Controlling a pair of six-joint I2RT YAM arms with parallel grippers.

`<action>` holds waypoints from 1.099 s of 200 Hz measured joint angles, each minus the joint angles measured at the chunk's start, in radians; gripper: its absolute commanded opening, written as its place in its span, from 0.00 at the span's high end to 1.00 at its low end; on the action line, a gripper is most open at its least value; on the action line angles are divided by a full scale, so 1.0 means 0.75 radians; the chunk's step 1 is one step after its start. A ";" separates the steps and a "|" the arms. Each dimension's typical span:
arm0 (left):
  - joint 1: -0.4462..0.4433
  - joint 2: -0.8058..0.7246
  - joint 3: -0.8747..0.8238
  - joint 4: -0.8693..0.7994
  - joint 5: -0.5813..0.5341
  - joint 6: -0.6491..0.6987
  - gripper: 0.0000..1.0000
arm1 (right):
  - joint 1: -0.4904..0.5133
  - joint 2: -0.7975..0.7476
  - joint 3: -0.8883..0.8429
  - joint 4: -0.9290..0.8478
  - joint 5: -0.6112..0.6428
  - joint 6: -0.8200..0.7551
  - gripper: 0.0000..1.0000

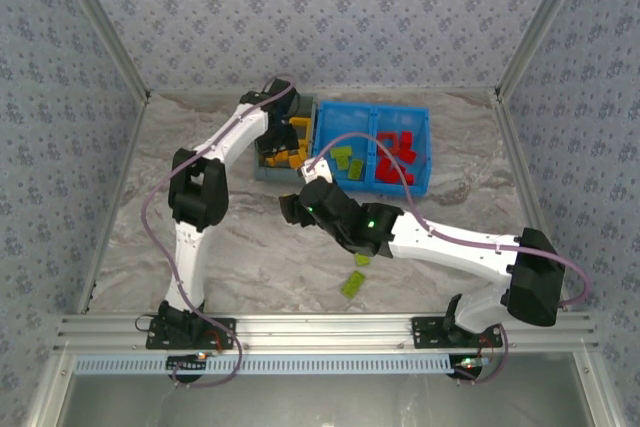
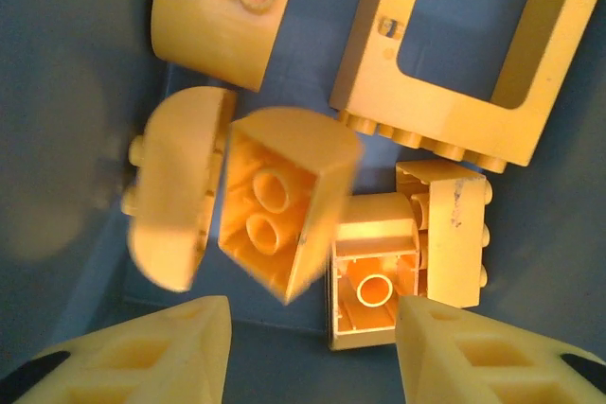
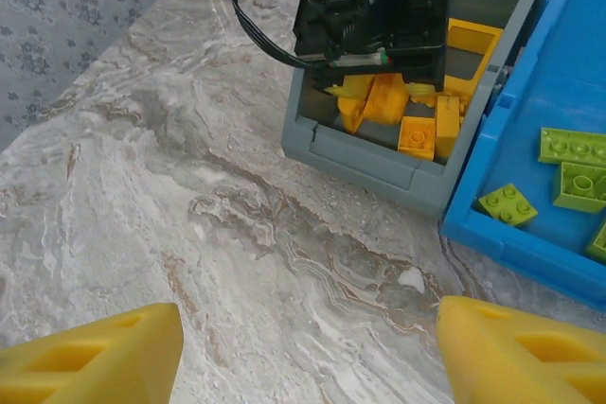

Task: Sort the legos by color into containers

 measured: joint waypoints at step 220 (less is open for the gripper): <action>-0.909 -1.787 -1.478 0.352 -0.015 -0.038 0.24 | -0.245 0.170 -0.415 -0.382 -0.320 0.426 0.52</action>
